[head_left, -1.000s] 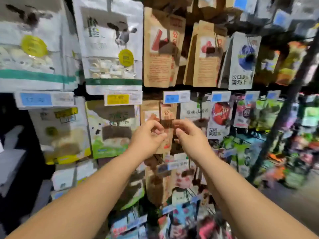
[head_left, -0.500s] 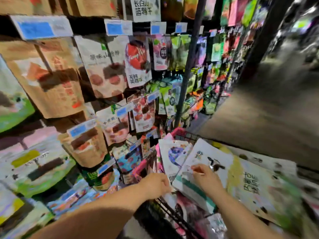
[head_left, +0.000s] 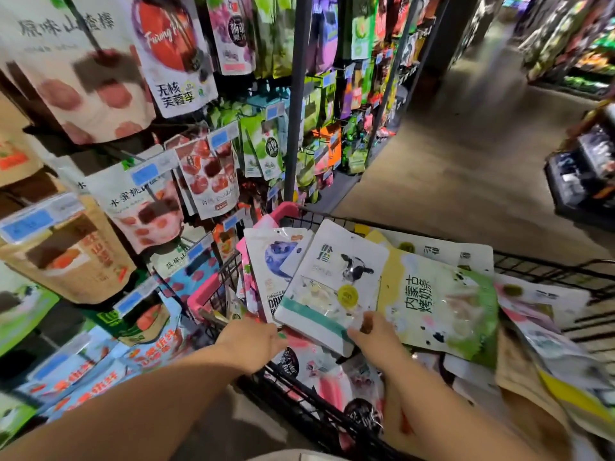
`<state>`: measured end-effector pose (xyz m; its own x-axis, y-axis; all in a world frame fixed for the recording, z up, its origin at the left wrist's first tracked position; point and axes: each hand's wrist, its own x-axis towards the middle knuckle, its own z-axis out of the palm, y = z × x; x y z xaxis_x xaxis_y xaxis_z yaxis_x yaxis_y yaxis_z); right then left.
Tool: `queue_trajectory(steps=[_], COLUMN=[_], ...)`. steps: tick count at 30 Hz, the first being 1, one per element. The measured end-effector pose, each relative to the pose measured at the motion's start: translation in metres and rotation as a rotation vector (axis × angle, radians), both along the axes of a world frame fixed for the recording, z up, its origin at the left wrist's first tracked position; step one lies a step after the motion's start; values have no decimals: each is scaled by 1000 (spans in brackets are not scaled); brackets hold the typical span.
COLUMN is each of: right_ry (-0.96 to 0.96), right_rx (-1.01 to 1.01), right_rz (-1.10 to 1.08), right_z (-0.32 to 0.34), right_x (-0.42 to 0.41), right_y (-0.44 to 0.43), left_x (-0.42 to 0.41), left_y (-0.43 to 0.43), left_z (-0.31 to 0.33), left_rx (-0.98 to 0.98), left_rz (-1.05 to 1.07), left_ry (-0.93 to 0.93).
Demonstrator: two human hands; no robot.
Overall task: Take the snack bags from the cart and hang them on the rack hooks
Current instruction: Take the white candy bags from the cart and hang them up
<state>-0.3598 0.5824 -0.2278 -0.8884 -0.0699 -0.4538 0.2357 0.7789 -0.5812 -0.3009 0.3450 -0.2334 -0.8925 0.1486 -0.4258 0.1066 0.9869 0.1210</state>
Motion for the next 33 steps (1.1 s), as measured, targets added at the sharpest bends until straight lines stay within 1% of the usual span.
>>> queue_trajectory(steps=[2, 5, 8, 10, 11, 14, 17, 21, 22, 25, 27, 28, 29, 30, 33], right_ry=[-34, -124, -163, -144, -111, -14, 14, 69, 70, 10, -17, -8, 8, 19, 29], right_rx=[-112, -366, -492, -584, -598, -609, -649, -661, -660, -746, -790, -780, -773, -756, -713], right_rz=[-144, -385, -440, -435, -434, -369, -284, -180, -172, -230, -252, -241, -223, -211, -133], right_z=[-4, -10, -15, -12, -9, -3, 9, 18, 18, 16, 15, 15, 14, 17, 17], right_x=[-3, -6, -9, -7, -8, -7, 1, 10, 13, 20, 25, 27, 27, 27, 28], right_y=[-4, -8, -13, -17, -20, -28, -35, -34, -34, -42, -48, -50, -50, -50, -48], left_x=[0, 2, 6, 9, 10, 9, 6, 1, 2, 7, 13, 15, 18, 21, 31], left_y=[3, -1, -3, -3, -4, -7, -12, -22, -23, -24, -20, -18, -15, -14, -10], left_z=[3, -1, 0, 2, 3, 4, 1, 0, 4, 13, 16, 13, 14, 9, 9], left_rx=[-6, 49, 137, 229, 271, 404, 540, 781, 882, 1288, 1543, 1623, 1662, 1669, 1590], left_rz=[24, 102, 130, 205, 248, 385, 529, 761, 817, 835, 947, 996, 1013, 999, 960], left_ry=[-14, -31, -17, -15, -16, -24, 0, -20, -54, -217, -354, -416, -441, -418, -262])
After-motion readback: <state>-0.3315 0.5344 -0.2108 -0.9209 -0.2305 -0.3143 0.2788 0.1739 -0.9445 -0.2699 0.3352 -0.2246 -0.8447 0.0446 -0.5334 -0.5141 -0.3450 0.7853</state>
